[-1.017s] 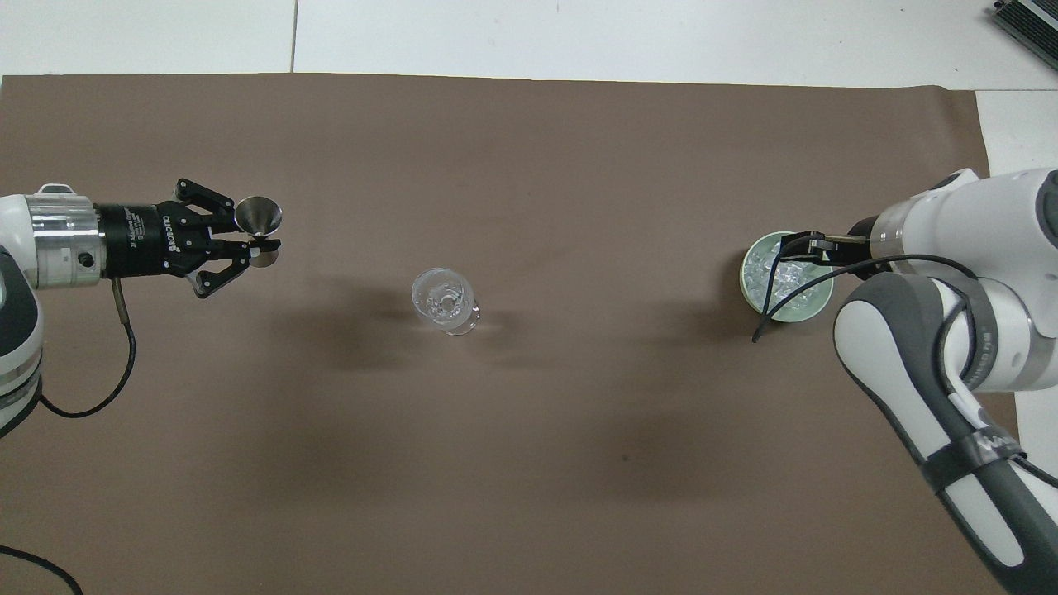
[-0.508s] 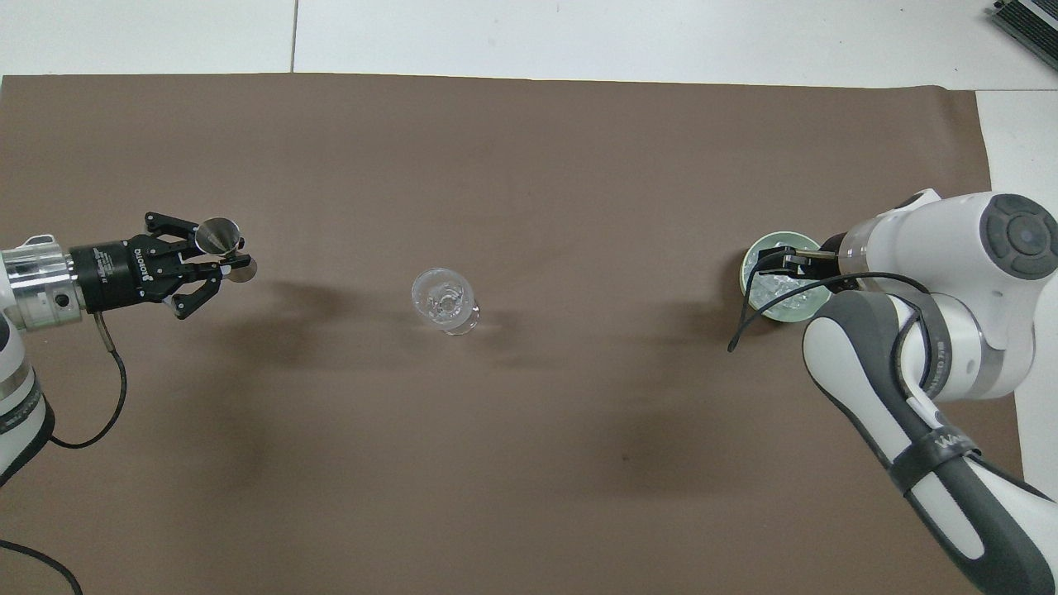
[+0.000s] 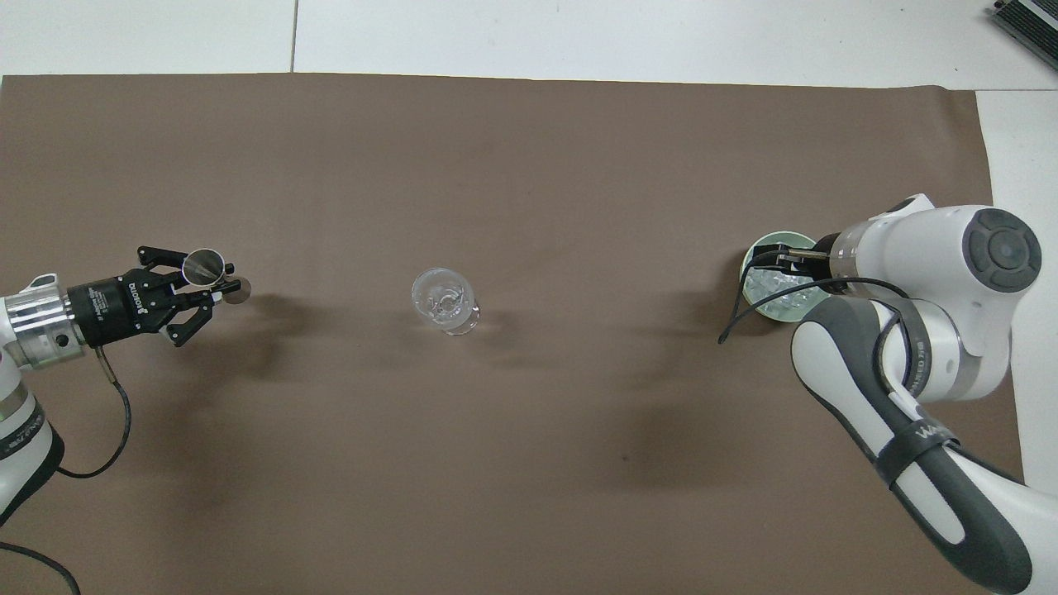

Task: Pour wine and add ice with both arms
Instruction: 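Lower the cup with the left gripper while the right gripper grasps ice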

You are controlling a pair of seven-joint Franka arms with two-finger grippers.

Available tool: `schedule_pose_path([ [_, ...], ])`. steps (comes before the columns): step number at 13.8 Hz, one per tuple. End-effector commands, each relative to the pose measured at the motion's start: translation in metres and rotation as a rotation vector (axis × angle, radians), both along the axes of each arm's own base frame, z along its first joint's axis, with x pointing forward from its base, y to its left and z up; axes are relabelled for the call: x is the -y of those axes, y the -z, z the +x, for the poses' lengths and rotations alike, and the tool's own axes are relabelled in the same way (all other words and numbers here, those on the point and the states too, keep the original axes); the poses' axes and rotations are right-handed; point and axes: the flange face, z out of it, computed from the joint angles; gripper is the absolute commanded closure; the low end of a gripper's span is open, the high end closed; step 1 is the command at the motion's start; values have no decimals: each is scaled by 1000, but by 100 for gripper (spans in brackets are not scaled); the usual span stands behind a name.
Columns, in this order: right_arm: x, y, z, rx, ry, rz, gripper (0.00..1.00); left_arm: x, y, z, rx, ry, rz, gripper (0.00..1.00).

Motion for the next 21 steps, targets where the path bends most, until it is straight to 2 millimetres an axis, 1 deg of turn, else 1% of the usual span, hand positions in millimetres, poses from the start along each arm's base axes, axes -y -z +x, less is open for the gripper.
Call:
schedule_pose_path([
  [1,-1,12,3,9,28,8,0,-21,17,-19,61,7,-48,100],
  [2,-1,18,3,1,27,9,0,-23,20,-21,66,6,-47,100],
  [6,0,19,4,6,17,5,0,-23,30,-22,63,-9,-56,100],
  [8,0,19,4,5,16,4,0,-19,43,-21,66,-17,-72,100],
  [9,0,18,4,6,15,3,0,-18,46,-22,64,-15,-74,100],
  [12,0,18,4,3,7,0,0,-21,55,-28,105,4,-54,100],
  [16,-1,18,4,1,2,-1,0,-21,64,-30,101,8,-52,94],
  [18,3,19,4,-4,16,1,0,-20,64,-29,108,11,-41,94],
  [19,5,19,4,-5,23,2,0,-20,65,-29,106,10,-39,86],
  [20,5,19,4,-4,20,1,0,-21,65,-29,106,9,-38,67],
  [21,7,19,4,-6,28,4,0,-21,65,-29,107,8,-37,66],
])
